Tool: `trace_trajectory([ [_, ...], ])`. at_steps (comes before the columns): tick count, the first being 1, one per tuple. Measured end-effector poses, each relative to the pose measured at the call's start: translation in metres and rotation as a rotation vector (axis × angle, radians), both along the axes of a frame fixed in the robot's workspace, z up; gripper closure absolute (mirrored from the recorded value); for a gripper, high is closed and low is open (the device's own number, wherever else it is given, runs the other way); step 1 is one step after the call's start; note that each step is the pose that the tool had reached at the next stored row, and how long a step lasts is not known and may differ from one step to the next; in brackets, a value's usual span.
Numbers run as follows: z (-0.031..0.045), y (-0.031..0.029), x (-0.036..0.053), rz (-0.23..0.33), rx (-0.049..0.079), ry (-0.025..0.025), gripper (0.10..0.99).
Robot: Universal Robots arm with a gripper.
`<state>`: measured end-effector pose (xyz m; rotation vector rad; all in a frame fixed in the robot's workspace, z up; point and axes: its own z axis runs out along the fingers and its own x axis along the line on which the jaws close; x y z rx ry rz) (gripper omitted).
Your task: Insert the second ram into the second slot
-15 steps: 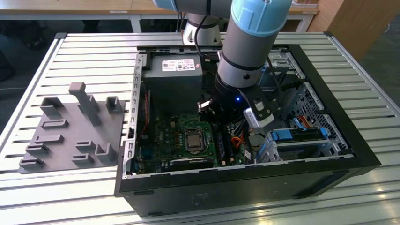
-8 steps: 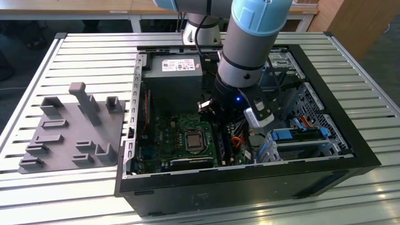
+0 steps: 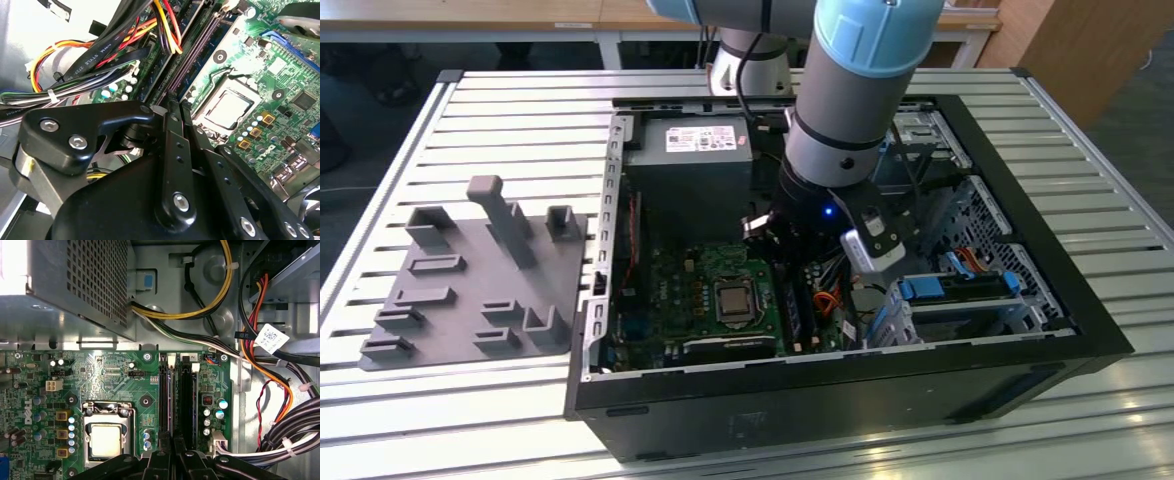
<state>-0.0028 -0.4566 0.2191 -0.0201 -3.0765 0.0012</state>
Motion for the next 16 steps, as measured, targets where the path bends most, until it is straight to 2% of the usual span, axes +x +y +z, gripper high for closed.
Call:
trace_trajectory([
  [9, -0.0026, 0.0001, 0.0, 0.0, 0.001, 0.0, 0.949],
  [16, -0.0005, 0.0002, 0.0, 0.0, 0.001, -0.0002, 0.949],
])
